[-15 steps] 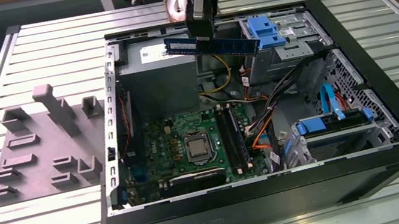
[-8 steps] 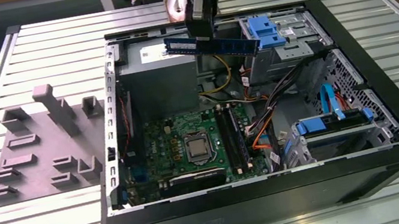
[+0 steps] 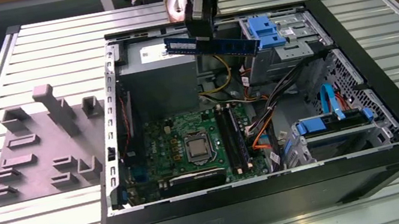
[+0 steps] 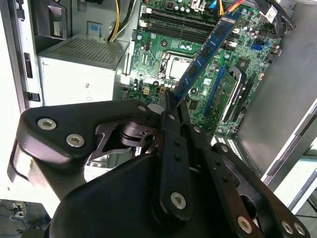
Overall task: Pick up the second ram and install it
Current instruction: 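Insert the second ram into the second slot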
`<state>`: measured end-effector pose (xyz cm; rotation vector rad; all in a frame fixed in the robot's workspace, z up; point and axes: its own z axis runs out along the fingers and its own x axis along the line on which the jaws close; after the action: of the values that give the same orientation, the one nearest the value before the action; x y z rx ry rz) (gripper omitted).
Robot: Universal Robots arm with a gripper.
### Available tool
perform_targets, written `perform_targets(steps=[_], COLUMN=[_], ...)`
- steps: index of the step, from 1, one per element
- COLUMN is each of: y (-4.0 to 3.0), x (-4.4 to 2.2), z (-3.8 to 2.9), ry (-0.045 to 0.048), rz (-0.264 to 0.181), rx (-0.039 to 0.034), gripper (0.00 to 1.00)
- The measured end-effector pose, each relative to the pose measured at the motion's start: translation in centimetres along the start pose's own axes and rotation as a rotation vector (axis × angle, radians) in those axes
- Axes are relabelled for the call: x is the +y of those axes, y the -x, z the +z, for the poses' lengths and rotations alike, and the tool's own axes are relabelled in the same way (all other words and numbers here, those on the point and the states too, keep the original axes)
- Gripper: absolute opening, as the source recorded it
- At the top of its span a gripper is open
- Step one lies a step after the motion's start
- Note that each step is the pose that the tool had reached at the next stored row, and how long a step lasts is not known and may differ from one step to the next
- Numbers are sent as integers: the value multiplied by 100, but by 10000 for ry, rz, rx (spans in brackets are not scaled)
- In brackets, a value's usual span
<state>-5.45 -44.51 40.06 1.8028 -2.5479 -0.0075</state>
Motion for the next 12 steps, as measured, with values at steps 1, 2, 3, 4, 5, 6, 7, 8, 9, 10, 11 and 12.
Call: perform_targets(steps=[1, 2, 3, 4, 5, 6, 7, 8, 9, 10, 11, 12], y=[0, 0, 0, 0, 0, 0, 0, 0, 0, 0, 0, 0], x=[0, 0, 0, 0, 0, 0, 0, 0, 0, 0, 0, 0], z=[0, 0, 0, 0, 0, 0, 0, 0, 0, 0, -1, 0], ry=[0, 0, 0, 0, 1, 1, 1, 1, 2, 2, 2, 2], rz=[5, 15, 27, 39, 51, 62, 74, 88, 105, 121, 139, 155], rx=[-1, -1, 0, -1, -1, -1, -1, -2, -2, -2, -1, -2], gripper=[14, 14, 14, 14, 14, 14, 14, 14, 14, 14, 14, 14])
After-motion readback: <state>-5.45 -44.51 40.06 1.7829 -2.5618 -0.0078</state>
